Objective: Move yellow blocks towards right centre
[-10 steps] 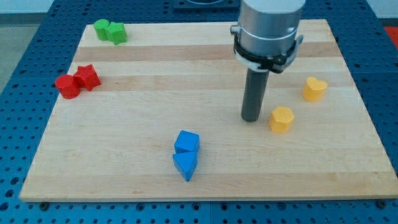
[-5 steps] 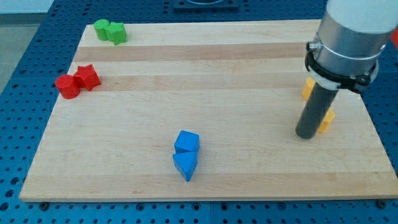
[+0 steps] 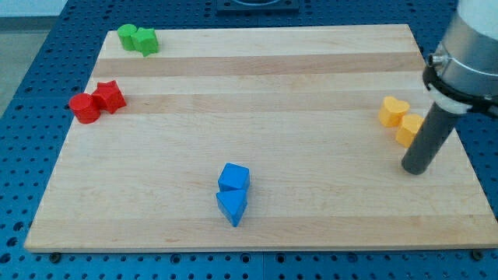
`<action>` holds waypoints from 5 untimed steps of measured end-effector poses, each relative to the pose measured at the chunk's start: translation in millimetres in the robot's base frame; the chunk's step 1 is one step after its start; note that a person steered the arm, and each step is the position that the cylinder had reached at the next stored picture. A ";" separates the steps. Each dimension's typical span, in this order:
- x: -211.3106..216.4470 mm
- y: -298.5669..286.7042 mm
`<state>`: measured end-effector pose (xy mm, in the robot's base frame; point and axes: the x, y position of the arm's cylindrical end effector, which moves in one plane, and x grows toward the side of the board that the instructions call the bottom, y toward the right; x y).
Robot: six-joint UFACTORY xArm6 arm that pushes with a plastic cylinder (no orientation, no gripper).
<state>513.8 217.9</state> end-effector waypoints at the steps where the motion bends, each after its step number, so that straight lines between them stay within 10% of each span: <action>1: -31.2 0.0; 5: -53.2 -0.1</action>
